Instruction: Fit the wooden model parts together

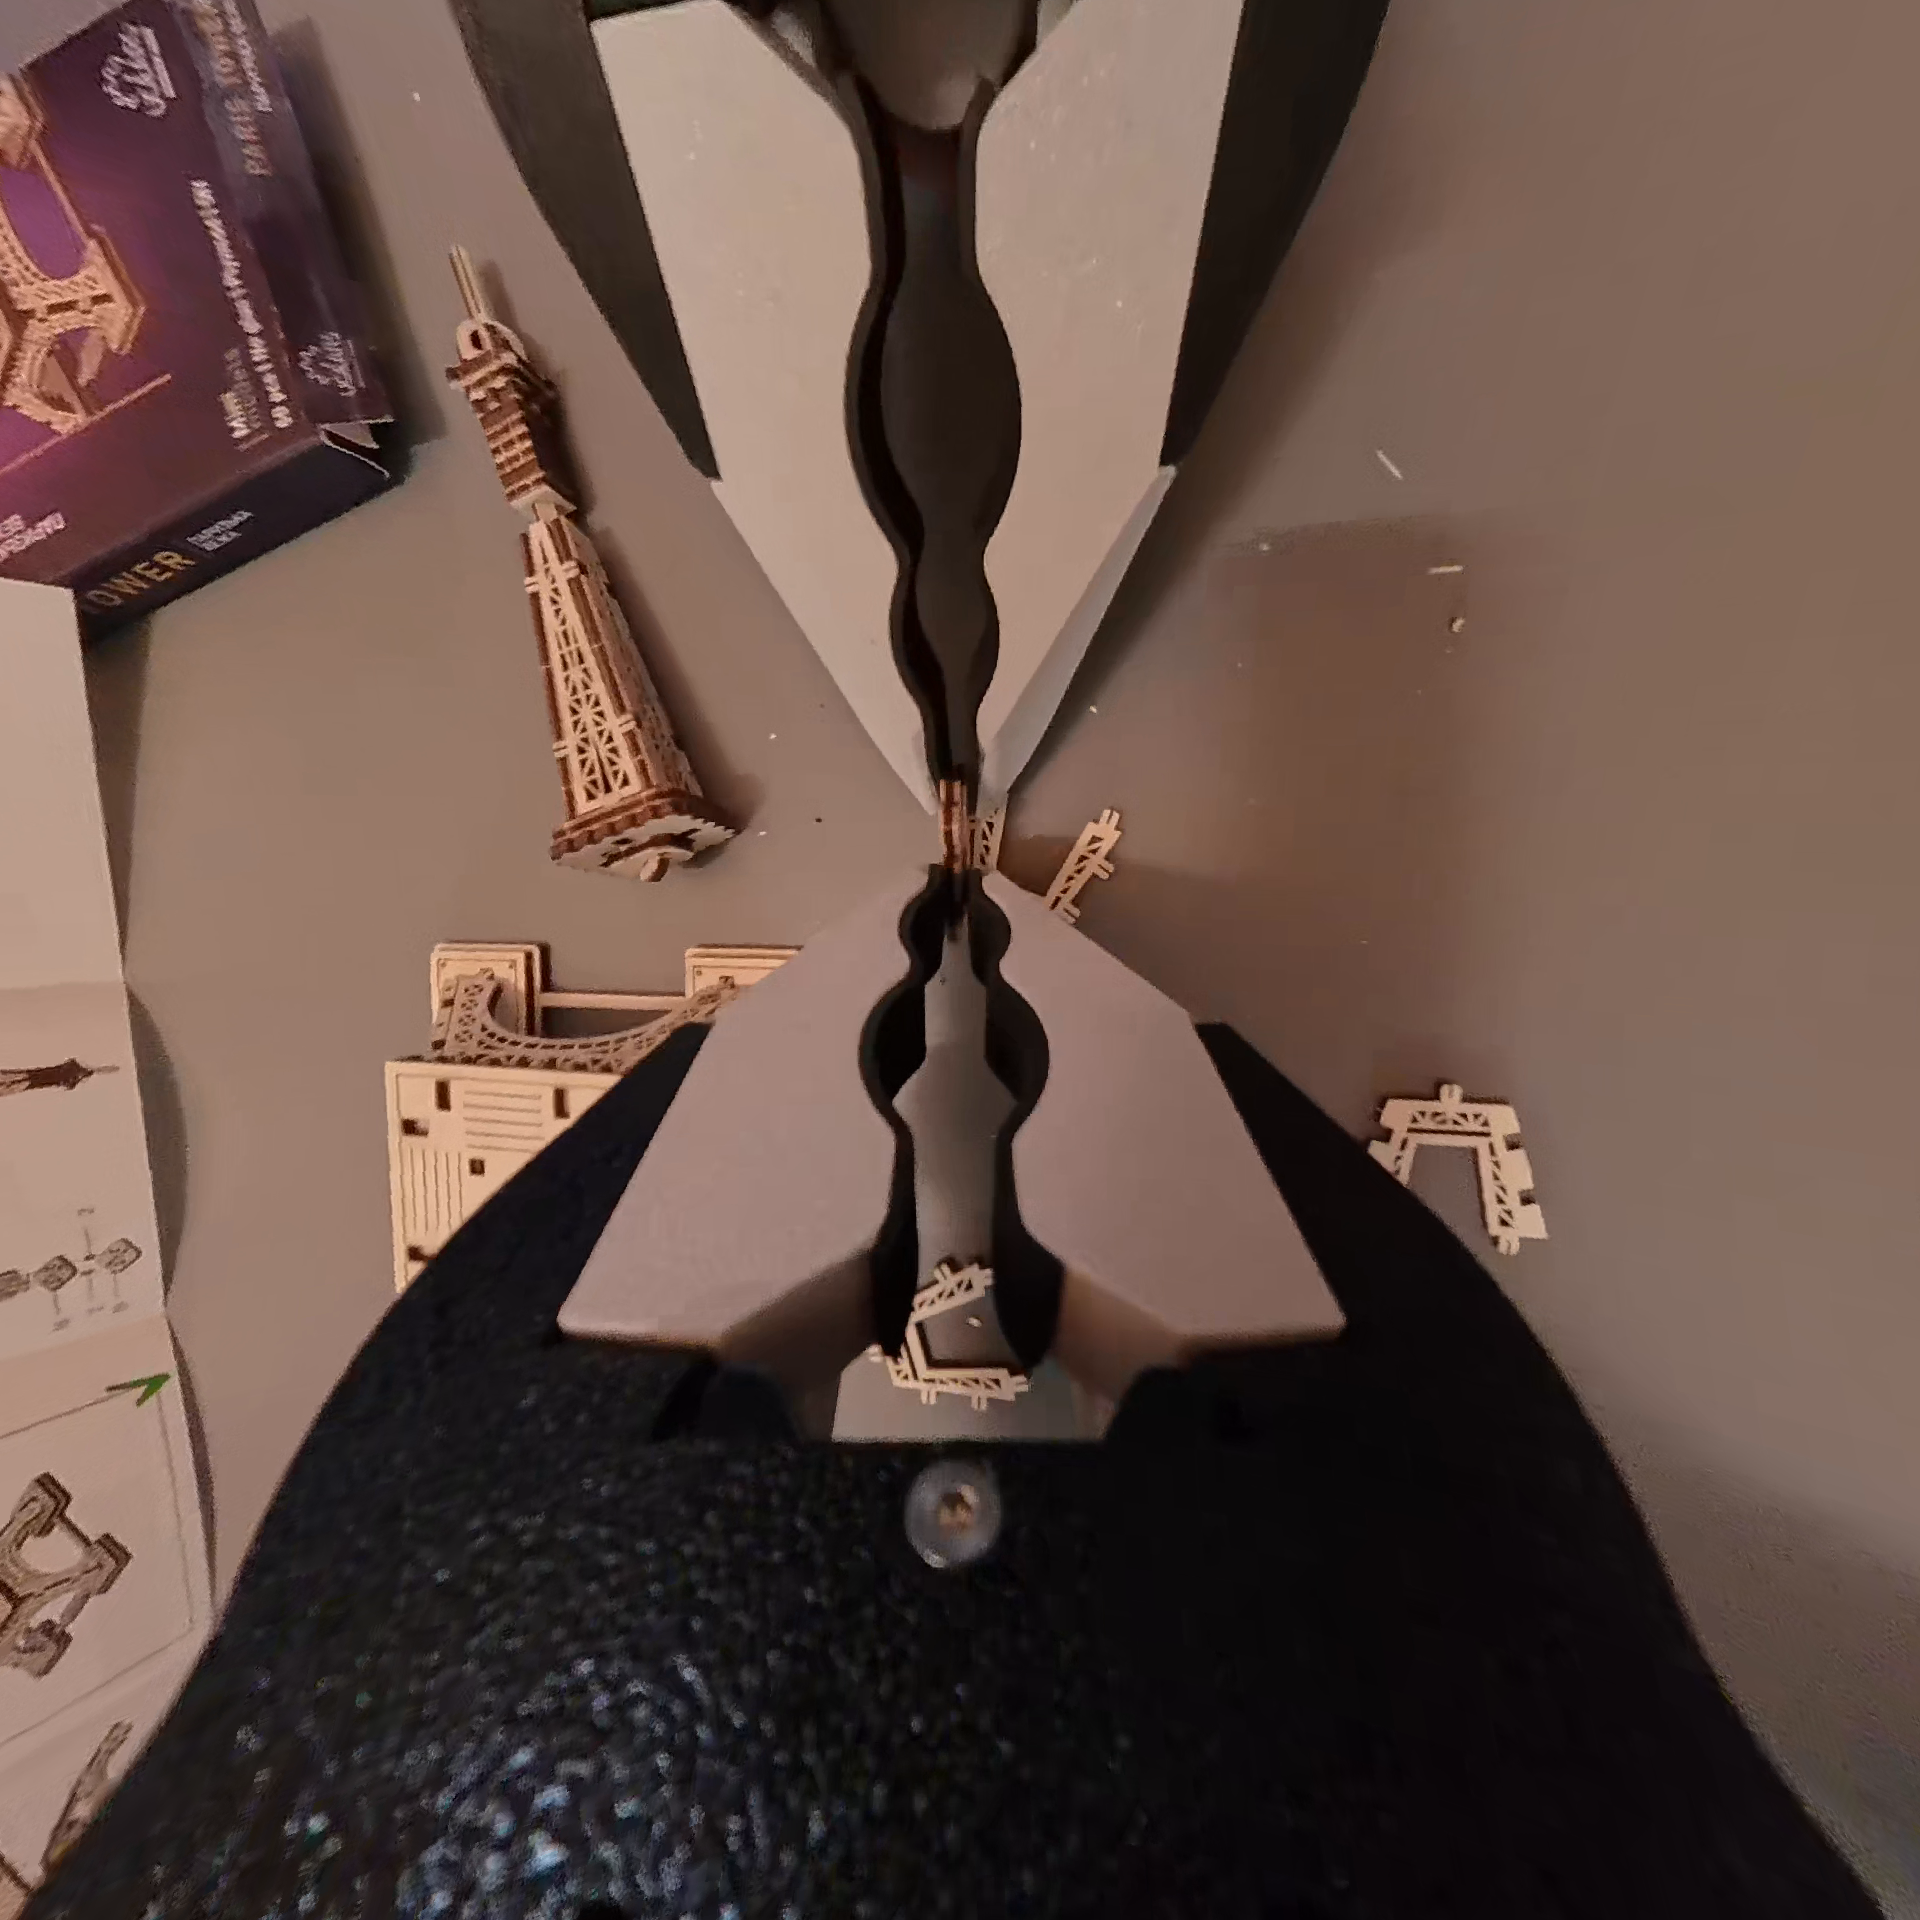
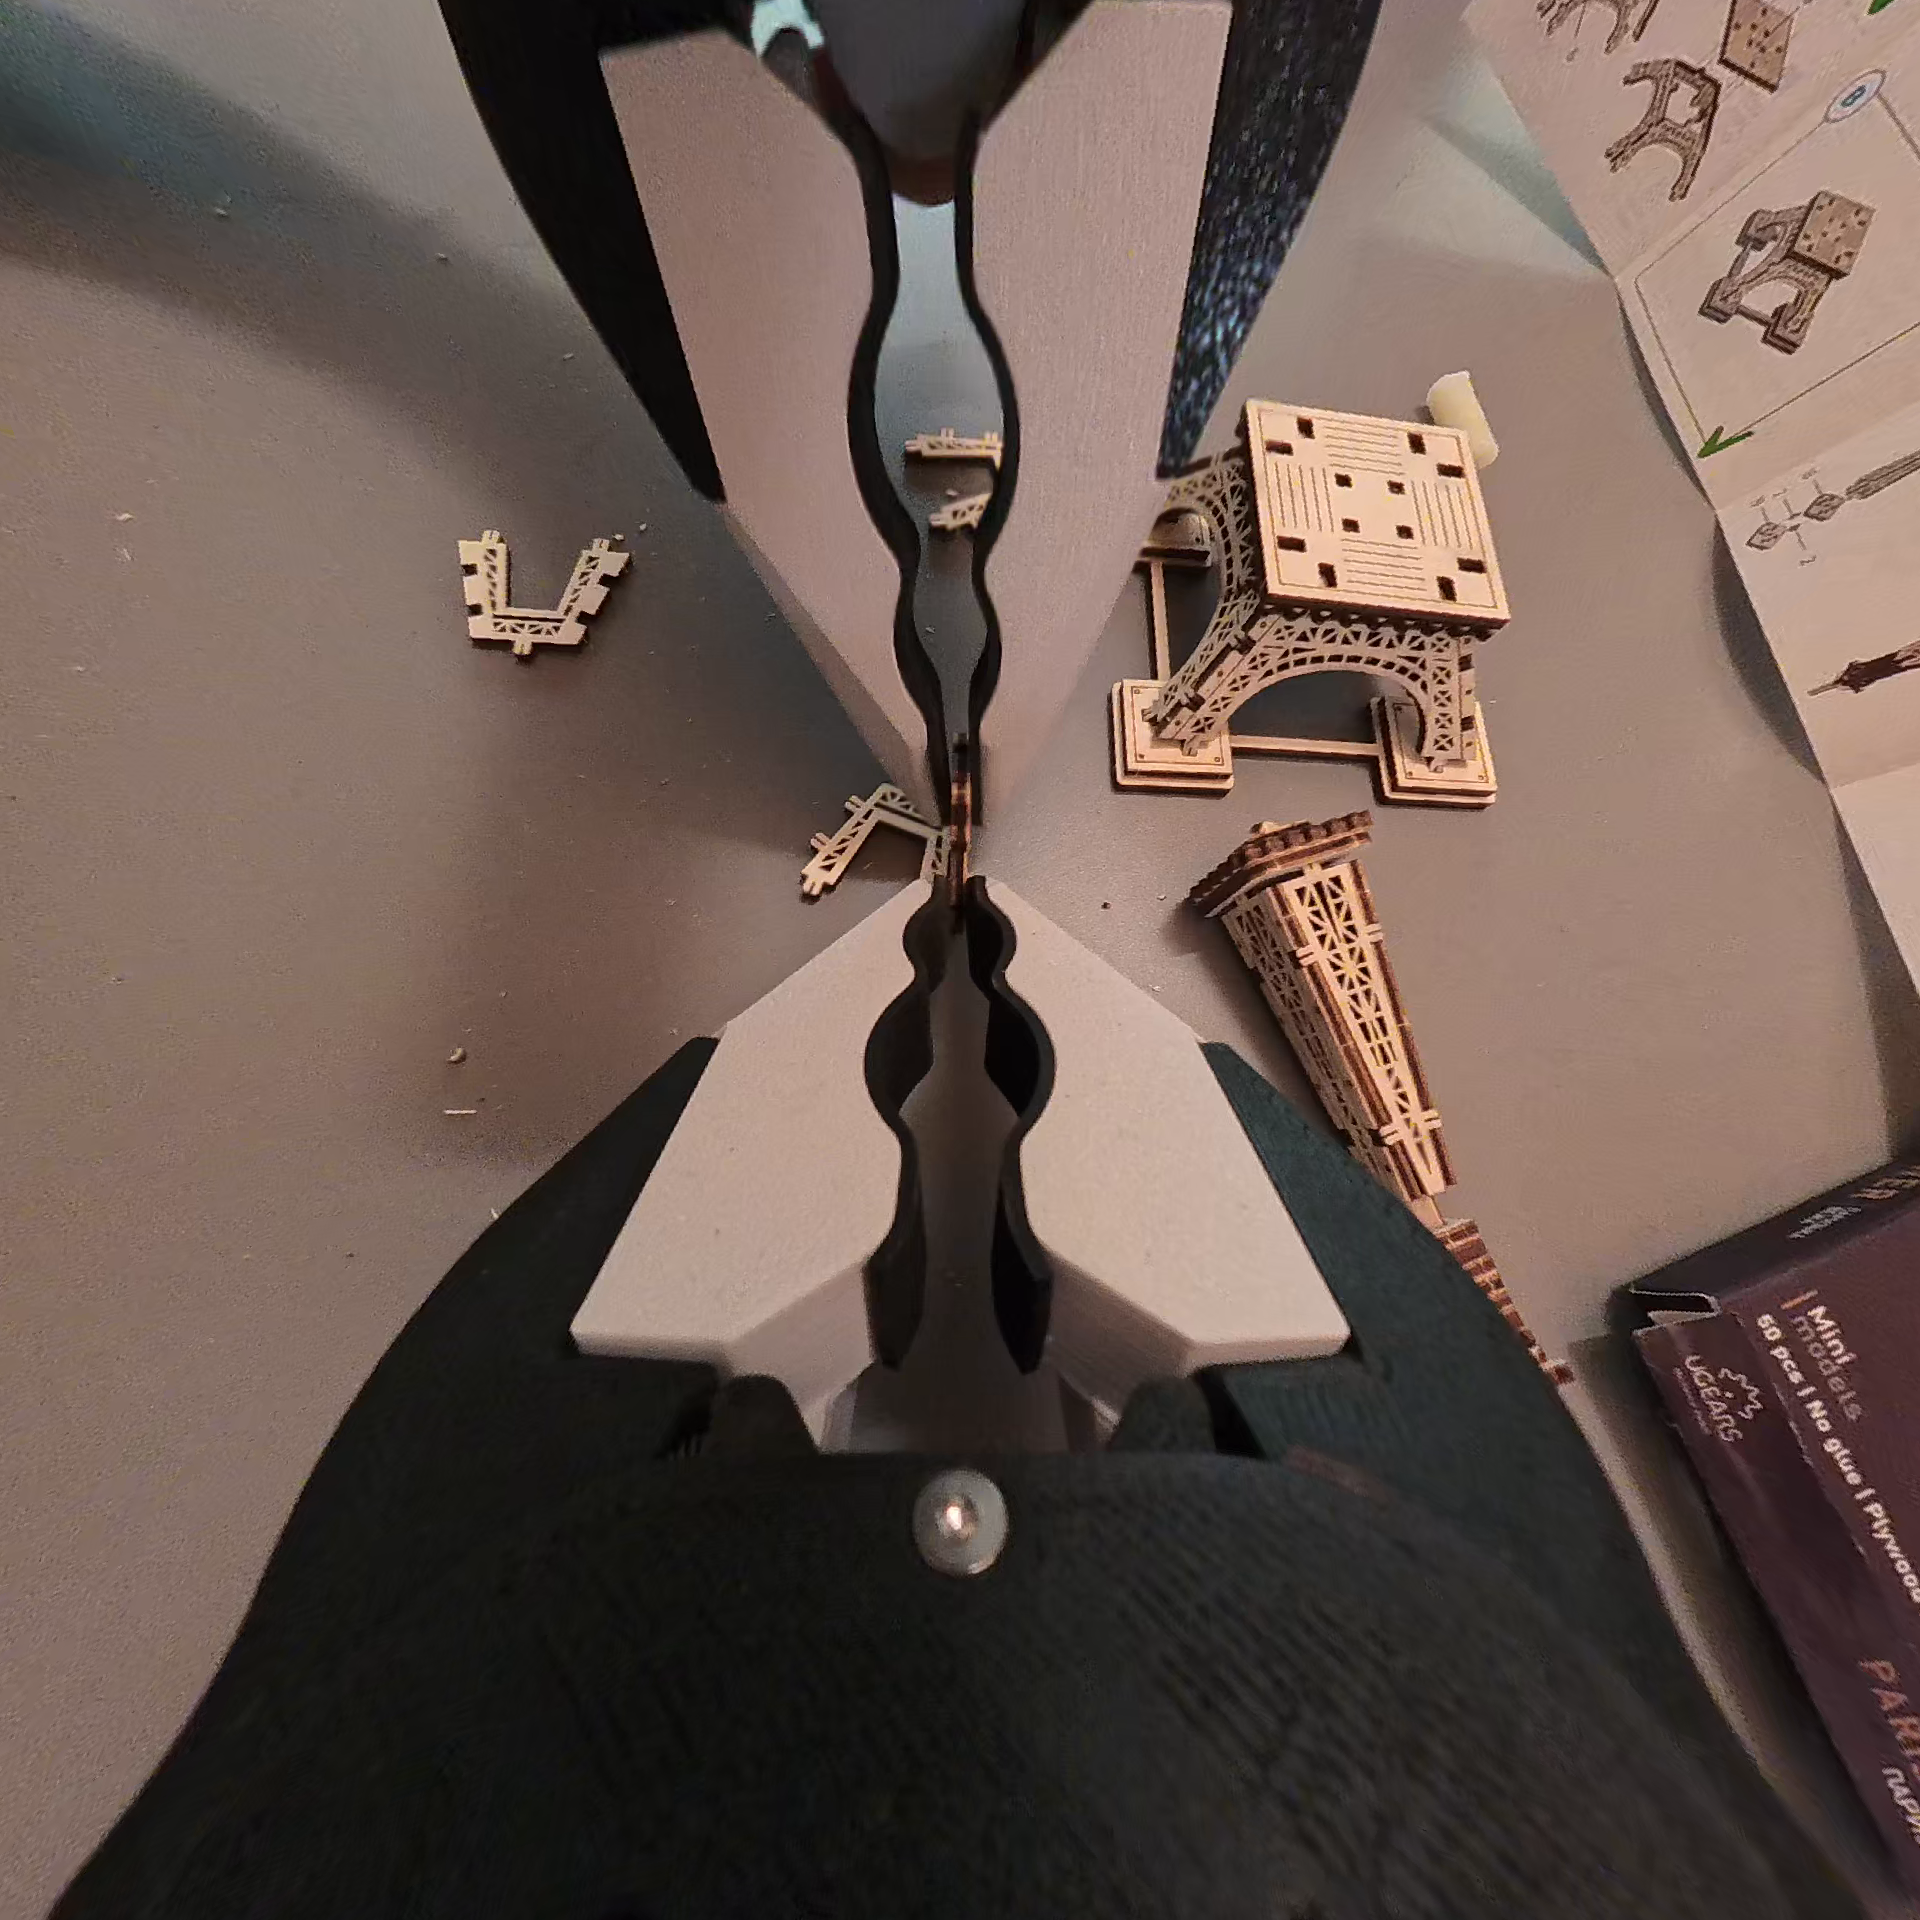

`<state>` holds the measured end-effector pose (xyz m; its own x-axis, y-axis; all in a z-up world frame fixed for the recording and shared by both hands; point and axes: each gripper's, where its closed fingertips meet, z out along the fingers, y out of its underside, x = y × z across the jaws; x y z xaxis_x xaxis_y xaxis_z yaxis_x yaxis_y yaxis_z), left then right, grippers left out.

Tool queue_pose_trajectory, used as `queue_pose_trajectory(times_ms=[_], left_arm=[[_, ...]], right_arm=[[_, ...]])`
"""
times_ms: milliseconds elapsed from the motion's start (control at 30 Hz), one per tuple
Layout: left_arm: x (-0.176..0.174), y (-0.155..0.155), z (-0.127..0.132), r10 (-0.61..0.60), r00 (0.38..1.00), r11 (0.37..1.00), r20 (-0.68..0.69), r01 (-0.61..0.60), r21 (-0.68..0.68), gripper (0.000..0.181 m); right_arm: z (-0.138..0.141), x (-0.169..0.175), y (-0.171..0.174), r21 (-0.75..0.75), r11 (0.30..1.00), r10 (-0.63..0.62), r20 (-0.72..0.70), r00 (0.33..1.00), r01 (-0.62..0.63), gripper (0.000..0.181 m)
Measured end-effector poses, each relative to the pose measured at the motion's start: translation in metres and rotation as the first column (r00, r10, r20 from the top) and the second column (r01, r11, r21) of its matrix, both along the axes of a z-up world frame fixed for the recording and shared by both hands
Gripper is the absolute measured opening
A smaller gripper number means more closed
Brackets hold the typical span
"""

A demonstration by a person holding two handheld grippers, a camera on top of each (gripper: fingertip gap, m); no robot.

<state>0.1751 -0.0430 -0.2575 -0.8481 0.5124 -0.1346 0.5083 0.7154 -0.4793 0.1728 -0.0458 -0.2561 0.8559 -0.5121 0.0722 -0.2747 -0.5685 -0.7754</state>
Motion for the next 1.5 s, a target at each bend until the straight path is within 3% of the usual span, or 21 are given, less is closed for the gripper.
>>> queue_pose_trajectory(times_ms=[33, 500, 633, 700, 1067, 1300, 1400, 1500], left_arm=[[0.000, 0.000, -0.003, -0.009, 1.000, 1.000, 0.012, 0.009, 0.015, 0.001], [0.002, 0.000, -0.004, -0.061, 0.998, 0.976, 0.004, 0.059, 0.210, 0.001], [0.003, 0.000, -0.004, -0.064, 0.998, 0.972, -0.003, 0.063, 0.225, 0.001], [0.003, 0.000, -0.004, -0.067, 0.998, 0.972, -0.008, 0.067, 0.225, 0.001], [0.003, 0.001, -0.006, -0.080, 0.997, 0.959, 0.002, 0.076, 0.275, 0.001], [0.003, 0.001, -0.007, -0.105, 0.994, 0.958, -0.019, 0.106, 0.266, 0.001], [0.003, 0.001, -0.005, -0.100, 0.995, 0.977, -0.028, 0.104, 0.189, 0.002], [0.007, 0.009, 0.013, -0.050, 0.995, 0.994, -0.081, 0.058, 0.092, 0.004]], right_arm=[[0.000, 0.000, 0.000, -0.001, 1.000, -0.001, 0.000, 1.000, 0.001, 0.002], [0.000, 0.000, 0.000, 0.003, 1.000, 0.000, -0.010, 1.000, 0.000, 0.001], [0.001, -0.001, 0.002, -0.009, 1.000, 0.018, 0.025, 1.000, -0.017, 0.008], [0.002, 0.001, 0.001, -0.011, 1.000, 0.008, 0.038, 0.999, -0.008, 0.001], [-0.001, 0.001, 0.000, -0.037, 0.999, 0.028, 0.050, 0.998, -0.027, 0.002], [-0.002, 0.002, 0.000, -0.029, 0.999, 0.024, 0.035, 0.999, -0.023, 0.002], [-0.001, 0.001, 0.000, -0.022, 0.999, 0.024, 0.029, 0.999, -0.023, 0.002], [-0.001, 0.001, 0.001, -0.012, 1.000, 0.024, 0.017, 1.000, -0.023, 0.001]])
